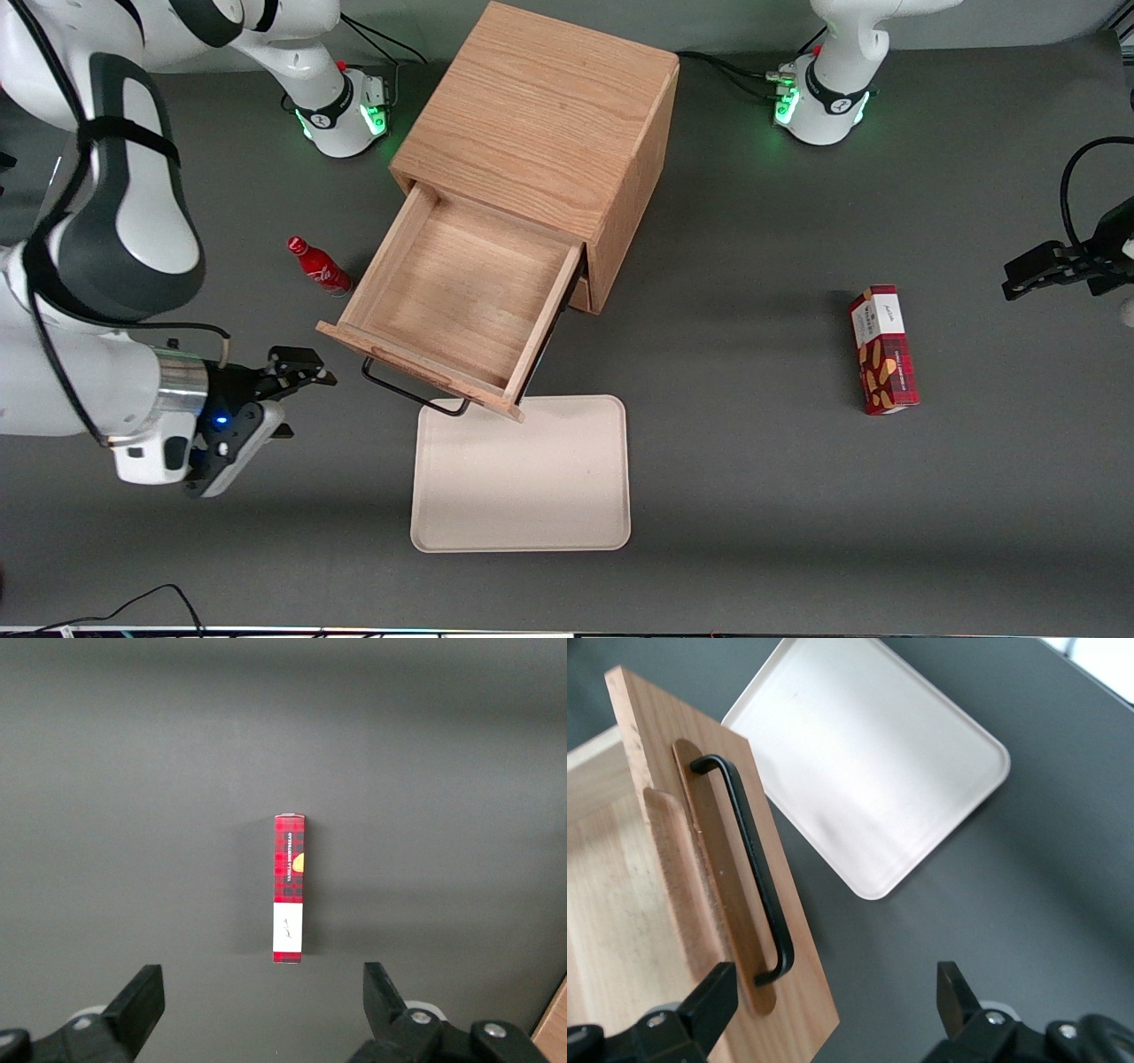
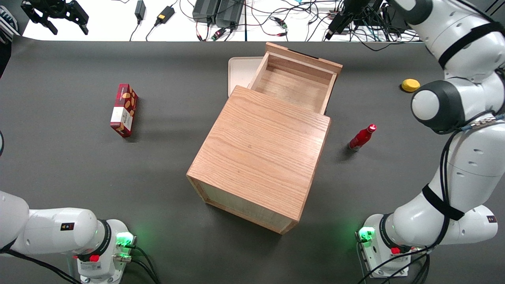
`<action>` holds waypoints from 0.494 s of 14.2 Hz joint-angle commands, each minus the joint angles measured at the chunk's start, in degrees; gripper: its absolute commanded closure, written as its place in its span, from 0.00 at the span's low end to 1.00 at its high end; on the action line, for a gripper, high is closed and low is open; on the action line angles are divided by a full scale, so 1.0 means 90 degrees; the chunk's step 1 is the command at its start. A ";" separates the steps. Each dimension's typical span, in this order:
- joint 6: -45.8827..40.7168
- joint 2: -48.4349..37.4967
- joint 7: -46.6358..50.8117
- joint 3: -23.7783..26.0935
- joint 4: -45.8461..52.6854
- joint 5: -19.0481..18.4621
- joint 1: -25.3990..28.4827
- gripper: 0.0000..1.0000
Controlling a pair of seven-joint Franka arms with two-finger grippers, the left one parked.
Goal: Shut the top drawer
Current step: 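Press the right gripper against the drawer front beside the black handle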
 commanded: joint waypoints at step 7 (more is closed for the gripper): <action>-0.0238 0.0643 -0.0559 0.0020 0.0445 0.0139 0.0266 0.00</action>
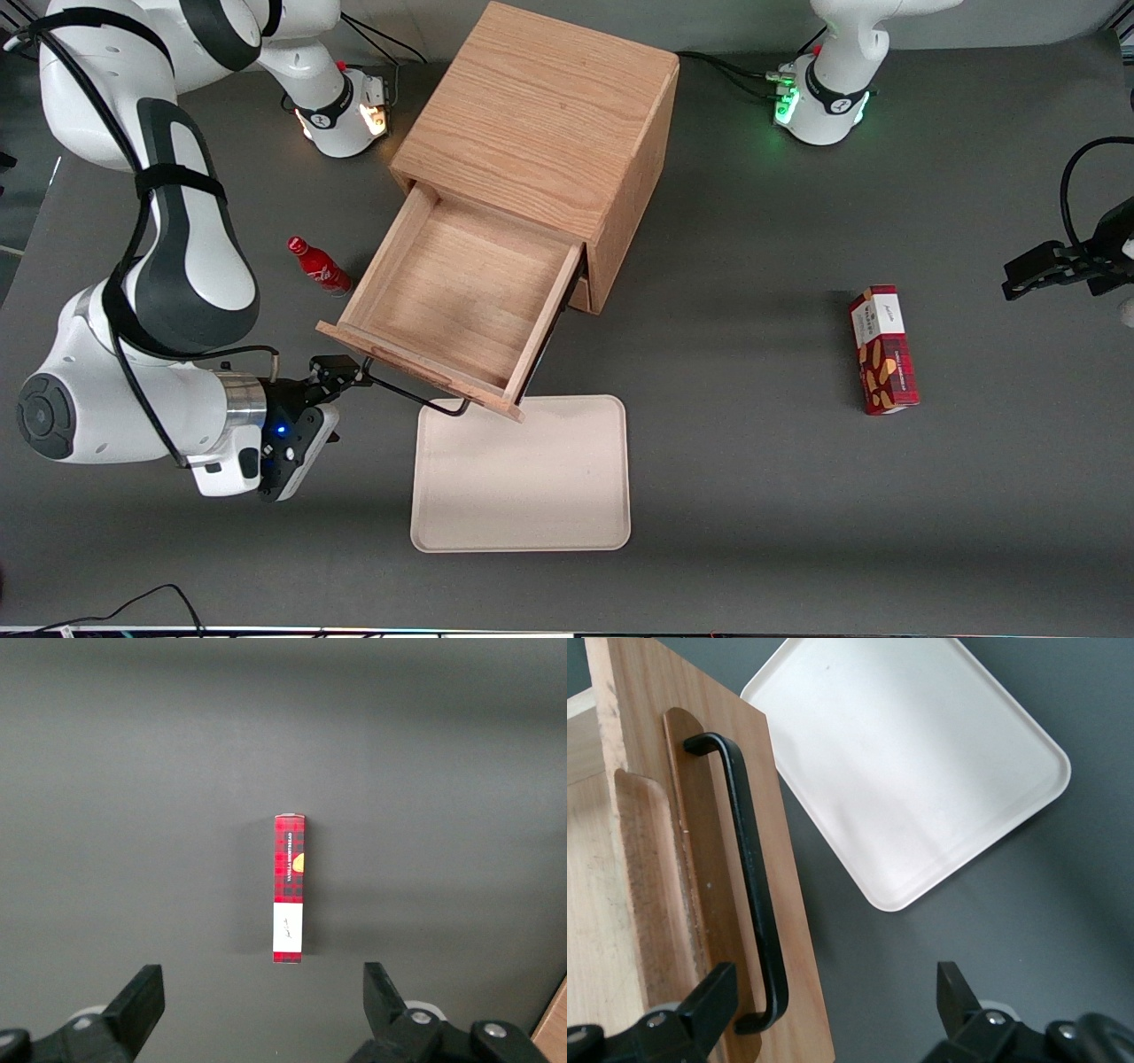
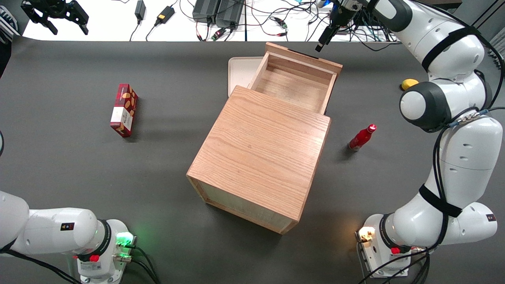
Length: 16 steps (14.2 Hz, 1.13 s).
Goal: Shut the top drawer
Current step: 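Press the right gripper against the drawer front beside the black handle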
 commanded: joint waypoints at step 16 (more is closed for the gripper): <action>0.0213 0.0608 -0.0040 -0.0042 0.0210 0.0129 0.0358 0.00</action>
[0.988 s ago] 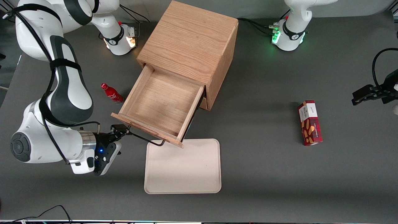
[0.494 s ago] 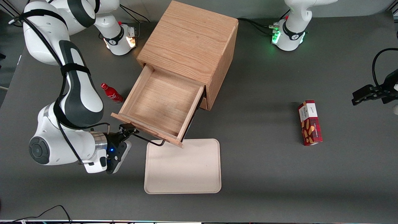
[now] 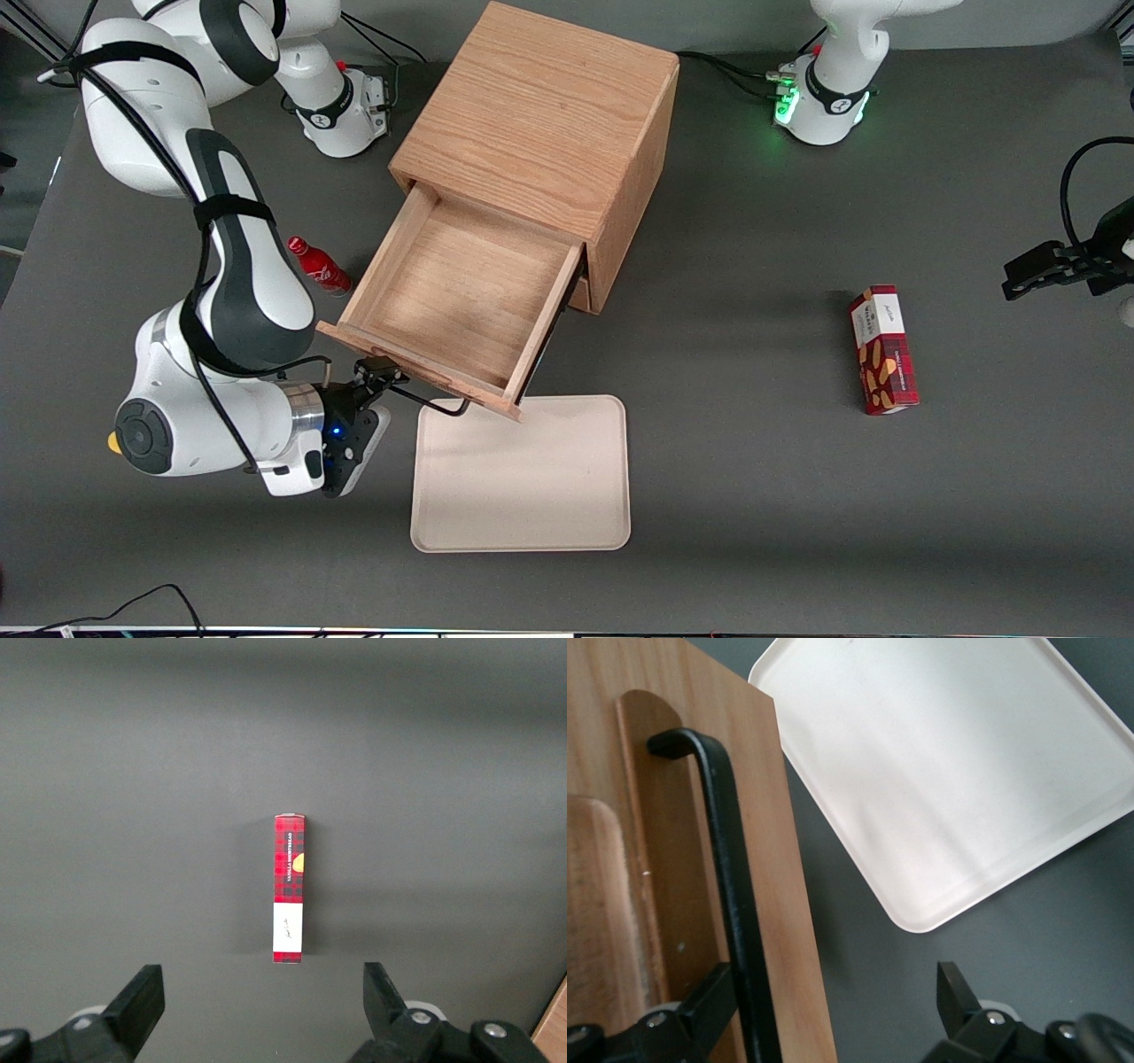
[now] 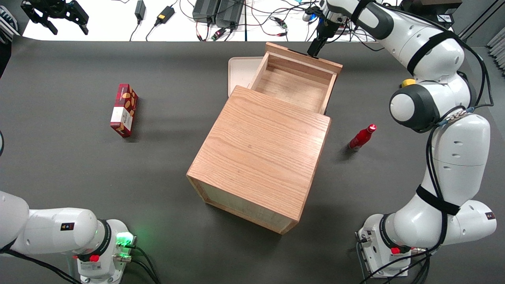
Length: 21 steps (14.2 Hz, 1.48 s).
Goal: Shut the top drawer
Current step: 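Press the right gripper against the drawer front beside the black handle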
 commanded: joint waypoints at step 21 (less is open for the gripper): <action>0.0777 -0.0893 0.0287 -0.0041 -0.1559 0.0138 0.0268 0.00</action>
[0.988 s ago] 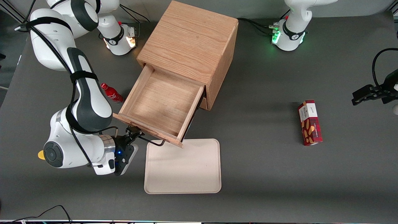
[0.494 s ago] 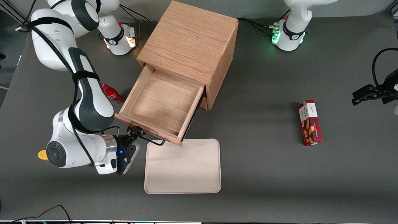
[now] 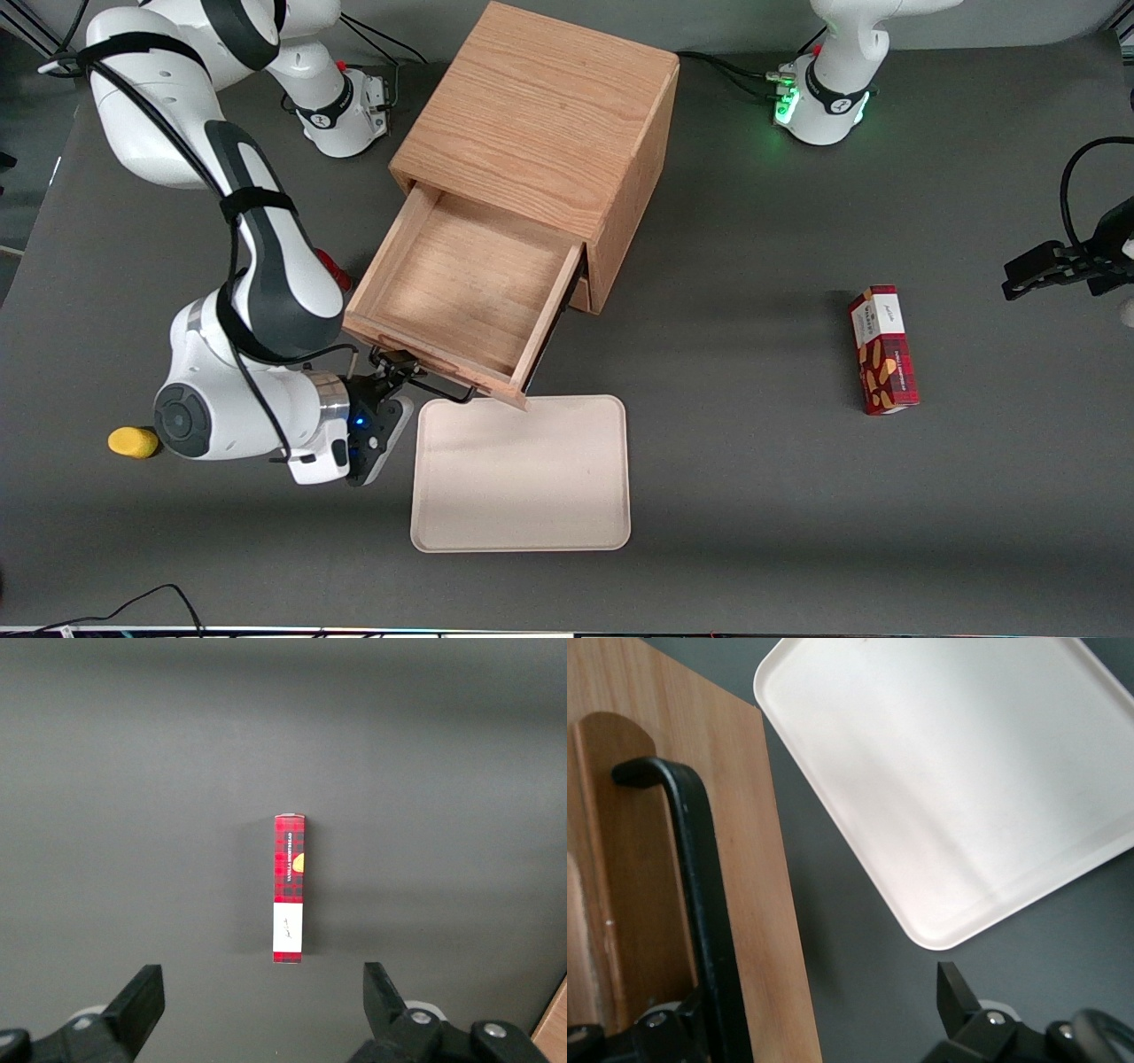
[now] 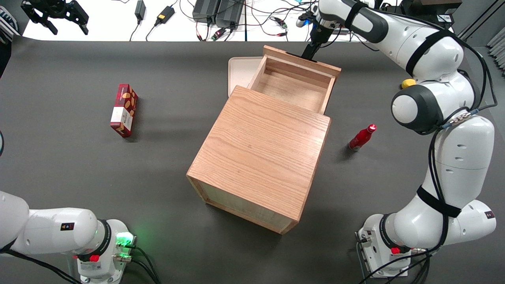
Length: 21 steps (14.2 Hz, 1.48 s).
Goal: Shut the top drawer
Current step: 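Push the drawer into the cabinet with the right gripper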
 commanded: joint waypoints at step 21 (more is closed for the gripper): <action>0.1130 -0.2117 0.0464 0.0003 -0.3019 0.0148 0.0473 0.00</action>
